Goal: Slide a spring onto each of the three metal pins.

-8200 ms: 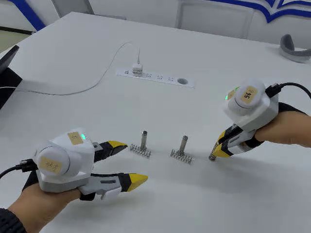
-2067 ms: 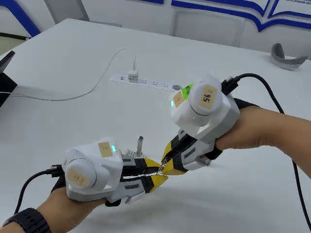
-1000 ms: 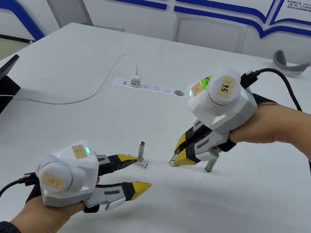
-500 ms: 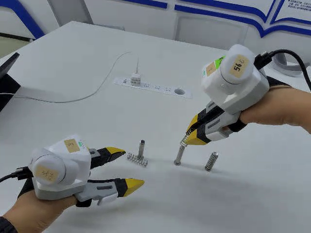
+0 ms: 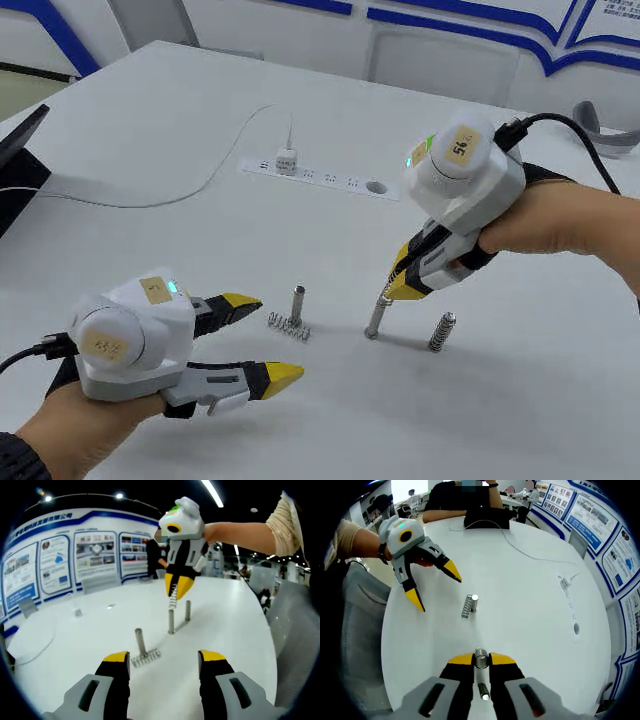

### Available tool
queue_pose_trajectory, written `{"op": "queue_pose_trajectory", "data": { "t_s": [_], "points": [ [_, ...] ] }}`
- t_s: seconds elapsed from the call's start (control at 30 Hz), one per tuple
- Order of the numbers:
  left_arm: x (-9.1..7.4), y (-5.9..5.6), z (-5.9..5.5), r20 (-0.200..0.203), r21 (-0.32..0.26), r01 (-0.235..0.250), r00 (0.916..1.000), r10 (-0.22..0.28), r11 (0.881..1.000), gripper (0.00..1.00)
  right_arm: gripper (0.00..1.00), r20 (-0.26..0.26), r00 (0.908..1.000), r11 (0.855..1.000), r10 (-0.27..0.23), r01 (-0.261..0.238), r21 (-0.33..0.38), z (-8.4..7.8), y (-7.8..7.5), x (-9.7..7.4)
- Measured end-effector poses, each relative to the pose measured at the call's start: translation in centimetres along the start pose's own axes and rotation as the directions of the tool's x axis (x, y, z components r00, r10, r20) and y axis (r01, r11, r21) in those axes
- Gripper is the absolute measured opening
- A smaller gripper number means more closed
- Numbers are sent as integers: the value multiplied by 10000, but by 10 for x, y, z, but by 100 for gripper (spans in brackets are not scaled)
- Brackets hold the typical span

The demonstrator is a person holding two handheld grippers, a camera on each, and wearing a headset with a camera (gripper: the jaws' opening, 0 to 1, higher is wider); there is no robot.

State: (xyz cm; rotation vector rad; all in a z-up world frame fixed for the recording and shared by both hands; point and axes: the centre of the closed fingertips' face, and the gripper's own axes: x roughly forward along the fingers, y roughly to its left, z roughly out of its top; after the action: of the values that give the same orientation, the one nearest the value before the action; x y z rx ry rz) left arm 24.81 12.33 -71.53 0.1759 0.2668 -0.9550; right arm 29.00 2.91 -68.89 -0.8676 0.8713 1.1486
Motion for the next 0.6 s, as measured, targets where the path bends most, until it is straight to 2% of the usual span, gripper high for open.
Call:
{"op": "queue_pose_trajectory", "data": {
  "t_s": [0.23,0.6],
  "points": [
    [0,2,0,-15,-11,-17,10000,17,10000,56,12,-148,9998,9998,168,-167,64,-1,0,7],
    [2,0,-2,-87,-1,43,10000,-43,10000,55,12,-516,9980,9993,353,-346,155,-7,4,27]
  ]
}}
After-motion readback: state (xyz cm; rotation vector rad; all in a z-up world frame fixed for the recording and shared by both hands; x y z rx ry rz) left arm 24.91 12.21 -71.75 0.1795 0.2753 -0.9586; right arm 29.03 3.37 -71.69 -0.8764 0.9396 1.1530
